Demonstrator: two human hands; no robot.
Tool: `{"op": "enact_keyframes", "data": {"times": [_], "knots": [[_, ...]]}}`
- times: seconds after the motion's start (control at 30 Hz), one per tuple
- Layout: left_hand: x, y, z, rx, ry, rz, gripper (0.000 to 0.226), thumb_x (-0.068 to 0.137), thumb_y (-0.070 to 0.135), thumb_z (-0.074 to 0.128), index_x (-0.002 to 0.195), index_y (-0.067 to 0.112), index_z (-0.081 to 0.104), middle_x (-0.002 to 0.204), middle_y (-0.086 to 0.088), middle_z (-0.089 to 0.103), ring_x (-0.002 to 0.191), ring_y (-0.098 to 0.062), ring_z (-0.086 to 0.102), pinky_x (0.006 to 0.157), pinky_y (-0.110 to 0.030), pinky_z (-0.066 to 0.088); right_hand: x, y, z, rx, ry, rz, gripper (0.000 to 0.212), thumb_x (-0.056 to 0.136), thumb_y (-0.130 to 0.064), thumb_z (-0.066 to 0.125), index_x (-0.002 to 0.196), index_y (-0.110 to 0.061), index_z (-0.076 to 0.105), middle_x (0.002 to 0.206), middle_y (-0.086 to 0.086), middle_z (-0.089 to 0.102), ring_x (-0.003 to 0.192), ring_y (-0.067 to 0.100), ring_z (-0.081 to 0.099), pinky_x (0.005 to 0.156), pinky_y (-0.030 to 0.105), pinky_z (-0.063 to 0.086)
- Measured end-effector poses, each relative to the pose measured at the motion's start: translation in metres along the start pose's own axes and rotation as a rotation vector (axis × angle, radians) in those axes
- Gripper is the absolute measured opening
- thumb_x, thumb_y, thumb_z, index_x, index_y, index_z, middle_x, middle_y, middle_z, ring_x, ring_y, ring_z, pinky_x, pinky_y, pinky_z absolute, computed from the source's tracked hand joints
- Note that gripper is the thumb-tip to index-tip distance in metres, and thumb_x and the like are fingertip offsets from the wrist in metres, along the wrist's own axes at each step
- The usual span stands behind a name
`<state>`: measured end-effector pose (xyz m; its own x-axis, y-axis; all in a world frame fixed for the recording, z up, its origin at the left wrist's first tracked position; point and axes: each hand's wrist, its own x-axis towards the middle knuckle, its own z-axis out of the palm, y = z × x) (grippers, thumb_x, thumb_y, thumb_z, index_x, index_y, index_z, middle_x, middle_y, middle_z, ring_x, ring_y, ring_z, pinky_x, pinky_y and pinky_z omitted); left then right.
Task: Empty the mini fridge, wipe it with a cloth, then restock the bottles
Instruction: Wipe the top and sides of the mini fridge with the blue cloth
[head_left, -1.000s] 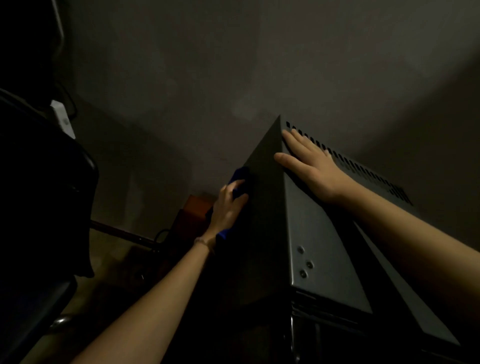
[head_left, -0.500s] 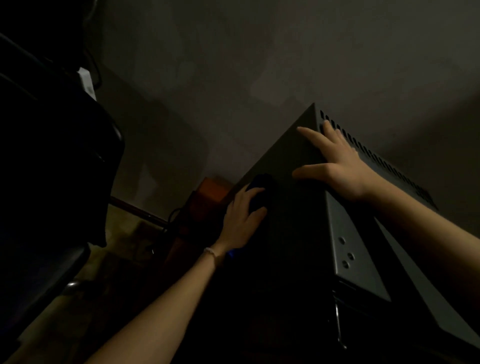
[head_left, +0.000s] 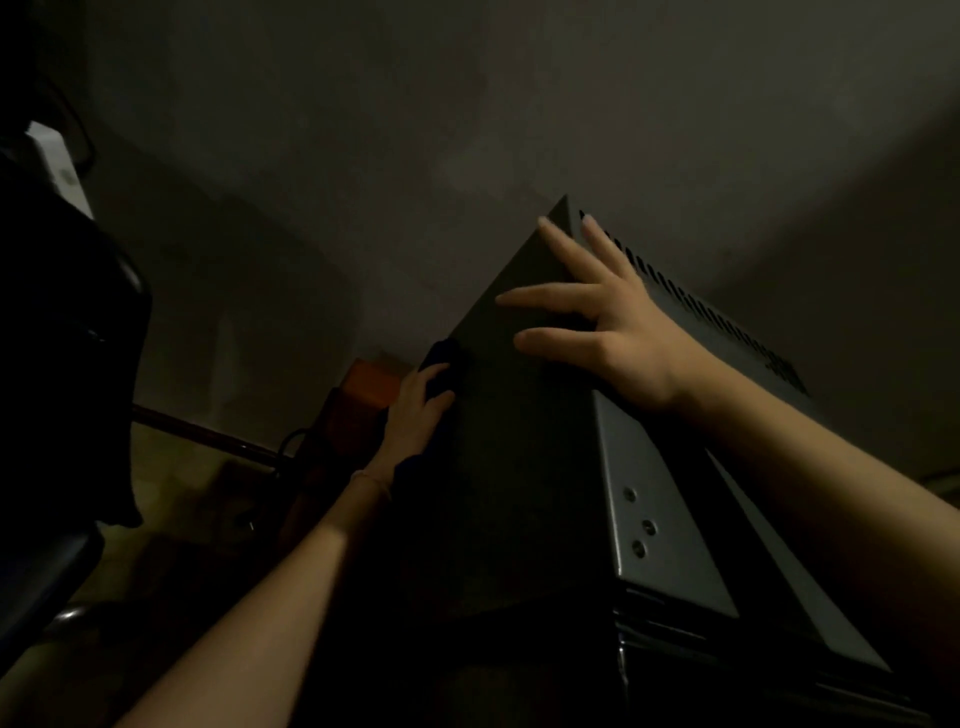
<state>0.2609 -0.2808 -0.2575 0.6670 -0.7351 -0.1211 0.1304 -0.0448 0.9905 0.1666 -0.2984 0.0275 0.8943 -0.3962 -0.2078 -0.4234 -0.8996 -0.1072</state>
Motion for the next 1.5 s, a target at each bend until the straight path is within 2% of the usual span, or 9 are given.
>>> {"op": "enact_keyframes", "data": {"times": [0.1, 0.27, 0.53, 0.67, 0.83, 1.1, 1.23, 1.4, 1.5], "knots": [[-0.032, -0.003, -0.002, 0.024, 0.007, 0.017, 0.045, 0.095, 0.014, 0.058, 0.138, 0.008, 0.046, 0.149, -0.020, 0.035, 0.141, -0.034, 0.030, 0.115, -0.044, 0.023, 0.001, 0.000, 0.000, -0.025, -0.039, -0.047, 0.036, 0.076, -0.068, 0.047, 0.108, -0.059, 0.062, 0.163, -0.020, 0.014, 0.152, 0.010, -0.011, 0.120, 0.061, -0.003], [-0.096, 0.024, -0.007, -0.019, 0.032, 0.152, 0.058, 0.066, 0.062, 0.043, 0.120, 0.039, 0.043, 0.144, 0.001, 0.036, 0.136, -0.015, 0.030, 0.111, -0.032, 0.023, 0.002, -0.004, -0.001, -0.045, -0.052, -0.020, 0.039, 0.075, -0.063, 0.048, 0.111, -0.058, 0.061, 0.164, -0.019, 0.014, 0.152, 0.010, -0.009, 0.120, 0.060, -0.001], [-0.082, 0.083, -0.002, -0.079, -0.009, 0.308, 0.039, 0.074, 0.061, 0.043, 0.112, 0.058, 0.037, 0.133, 0.012, 0.040, 0.132, -0.013, 0.036, 0.113, -0.047, 0.029, 0.000, -0.009, 0.001, 0.001, 0.034, 0.215, 0.088, 0.075, -0.075, 0.044, 0.154, -0.047, 0.019, 0.166, -0.005, -0.014, 0.152, 0.022, -0.013, 0.122, 0.056, -0.003], [-0.019, 0.083, 0.001, -0.003, -0.033, 0.281, 0.058, 0.078, 0.057, 0.047, 0.131, 0.034, 0.046, 0.143, -0.008, 0.039, 0.133, -0.024, 0.038, 0.111, -0.046, 0.030, 0.005, -0.010, 0.000, -0.007, 0.000, 0.221, 0.093, 0.066, -0.069, 0.047, 0.153, -0.047, 0.023, 0.167, -0.003, -0.010, 0.153, 0.021, -0.011, 0.123, 0.054, 0.000], [0.036, 0.061, 0.003, 0.026, -0.052, 0.143, 0.043, 0.099, 0.019, 0.050, 0.141, 0.018, 0.042, 0.149, -0.011, 0.032, 0.138, -0.027, 0.032, 0.114, -0.040, 0.027, 0.008, -0.005, 0.000, 0.018, -0.019, 0.201, 0.088, 0.062, -0.062, 0.054, 0.147, -0.053, 0.032, 0.167, -0.007, -0.011, 0.153, 0.019, -0.011, 0.122, 0.056, 0.003], [0.015, 0.025, -0.004, -0.007, -0.074, 0.025, 0.040, 0.101, 0.019, 0.048, 0.141, 0.019, 0.043, 0.150, -0.010, 0.033, 0.139, -0.024, 0.031, 0.112, -0.033, 0.023, 0.008, -0.002, -0.001, 0.051, -0.020, 0.188, 0.076, 0.063, -0.059, 0.058, 0.138, -0.056, 0.042, 0.167, -0.008, -0.009, 0.153, 0.020, -0.010, 0.121, 0.060, 0.004], [-0.049, 0.001, -0.013, 0.049, -0.066, 0.063, 0.058, 0.079, 0.052, 0.047, 0.133, 0.028, 0.044, 0.149, -0.010, 0.035, 0.141, -0.025, 0.028, 0.105, -0.022, 0.018, 0.007, -0.006, 0.000, 0.055, -0.018, 0.189, 0.074, 0.064, -0.059, 0.057, 0.137, -0.055, 0.044, 0.167, -0.006, -0.007, 0.153, 0.022, -0.008, 0.121, 0.060, 0.004], [-0.129, 0.008, -0.015, -0.006, -0.018, 0.219, 0.052, 0.070, 0.082, 0.040, 0.118, 0.065, 0.037, 0.136, 0.043, 0.020, 0.135, 0.008, 0.022, 0.110, -0.031, 0.017, 0.005, -0.010, 0.000, 0.054, -0.030, 0.198, 0.075, 0.064, -0.059, 0.056, 0.138, -0.052, 0.045, 0.167, -0.003, -0.007, 0.153, 0.023, -0.007, 0.121, 0.059, 0.004], [-0.161, 0.042, -0.014, -0.059, -0.063, 0.337, 0.041, 0.087, 0.063, 0.038, 0.127, 0.067, 0.033, 0.142, 0.046, 0.016, 0.136, 0.015, 0.015, 0.114, -0.038, 0.018, 0.005, -0.009, 0.001, 0.050, -0.024, 0.204, 0.077, 0.063, -0.059, 0.056, 0.138, -0.052, 0.045, 0.167, -0.002, -0.006, 0.153, 0.023, -0.006, 0.122, 0.058, 0.005]]}}
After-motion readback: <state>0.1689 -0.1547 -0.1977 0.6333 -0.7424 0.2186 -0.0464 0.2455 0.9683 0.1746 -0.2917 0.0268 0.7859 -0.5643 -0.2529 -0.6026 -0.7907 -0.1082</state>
